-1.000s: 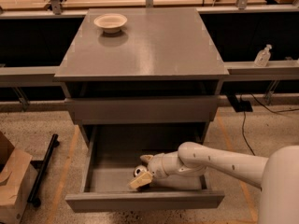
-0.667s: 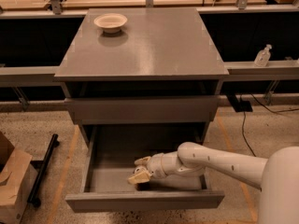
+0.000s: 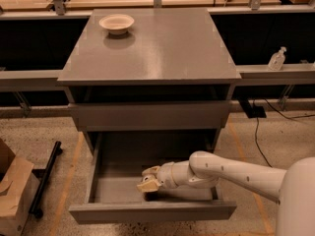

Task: Pick orange can from middle drawer and place on counter

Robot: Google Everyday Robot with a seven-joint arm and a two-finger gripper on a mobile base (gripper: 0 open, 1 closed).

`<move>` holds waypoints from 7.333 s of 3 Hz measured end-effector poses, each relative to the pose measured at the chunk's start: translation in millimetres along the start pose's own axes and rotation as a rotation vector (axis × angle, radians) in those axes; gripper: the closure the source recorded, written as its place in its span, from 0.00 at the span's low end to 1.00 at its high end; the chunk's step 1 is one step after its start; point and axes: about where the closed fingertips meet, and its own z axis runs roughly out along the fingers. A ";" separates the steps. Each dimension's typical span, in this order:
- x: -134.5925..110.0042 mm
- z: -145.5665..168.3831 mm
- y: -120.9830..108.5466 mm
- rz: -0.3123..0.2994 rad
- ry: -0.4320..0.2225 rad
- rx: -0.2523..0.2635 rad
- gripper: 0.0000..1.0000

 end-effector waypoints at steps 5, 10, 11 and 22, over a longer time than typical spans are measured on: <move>-189.3 -281.4 -12.4 -0.140 -0.018 0.065 1.00; -291.6 -381.4 9.4 -0.237 0.152 0.133 1.00; -352.0 -407.3 22.9 -0.310 0.166 0.187 1.00; -426.0 -384.4 -145.0 -0.068 -0.189 0.369 0.12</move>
Offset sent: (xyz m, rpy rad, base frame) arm 0.0094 -0.0916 0.1736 0.0848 -0.1516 -0.0667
